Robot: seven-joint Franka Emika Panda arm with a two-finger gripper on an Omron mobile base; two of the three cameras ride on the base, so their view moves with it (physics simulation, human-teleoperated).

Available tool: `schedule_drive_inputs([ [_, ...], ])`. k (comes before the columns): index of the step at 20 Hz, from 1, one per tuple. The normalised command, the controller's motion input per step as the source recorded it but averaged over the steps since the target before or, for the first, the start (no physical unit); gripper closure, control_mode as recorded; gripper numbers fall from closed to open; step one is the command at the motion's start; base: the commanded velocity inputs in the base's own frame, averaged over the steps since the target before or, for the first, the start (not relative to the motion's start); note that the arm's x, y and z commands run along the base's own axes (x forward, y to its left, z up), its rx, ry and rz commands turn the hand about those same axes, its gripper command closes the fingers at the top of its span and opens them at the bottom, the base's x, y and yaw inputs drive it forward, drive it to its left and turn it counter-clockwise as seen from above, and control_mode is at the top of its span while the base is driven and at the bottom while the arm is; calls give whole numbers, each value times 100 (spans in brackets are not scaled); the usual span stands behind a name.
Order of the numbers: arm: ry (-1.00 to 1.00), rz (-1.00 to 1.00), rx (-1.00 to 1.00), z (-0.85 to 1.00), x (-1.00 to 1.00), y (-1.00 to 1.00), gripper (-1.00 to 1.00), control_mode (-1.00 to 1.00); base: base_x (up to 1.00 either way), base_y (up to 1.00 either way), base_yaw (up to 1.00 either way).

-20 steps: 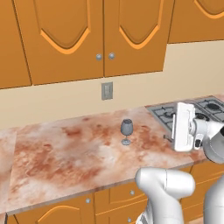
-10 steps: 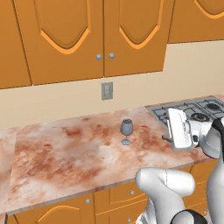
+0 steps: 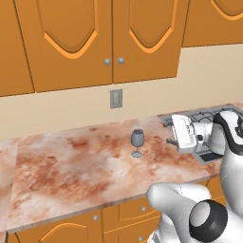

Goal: Retrieve the wine glasses from the counter and place one next to each plate.

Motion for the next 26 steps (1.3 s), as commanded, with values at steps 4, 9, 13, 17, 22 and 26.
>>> schedule_drive_inputs([
  [4, 13, 0, -6, -4, 37, 0, -100, -100, 0, 0, 0],
  [9, 13, 0, -6, -11, 23, 0, -100, -100, 0, 0, 0],
  [13, 8, 0, -6, -13, 6, 0, -100, -100, 0, 0, 0],
  [17, 5, 0, -5, -16, 0, 0, -100, -100, 0, 0, 0],
  [22, 2, 0, -5, -20, 0, 0, -100, -100, 0, 0, 0],
  [26, 0, 0, -3, -31, 3, 0, -100, -100, 0, 0, 0],
])
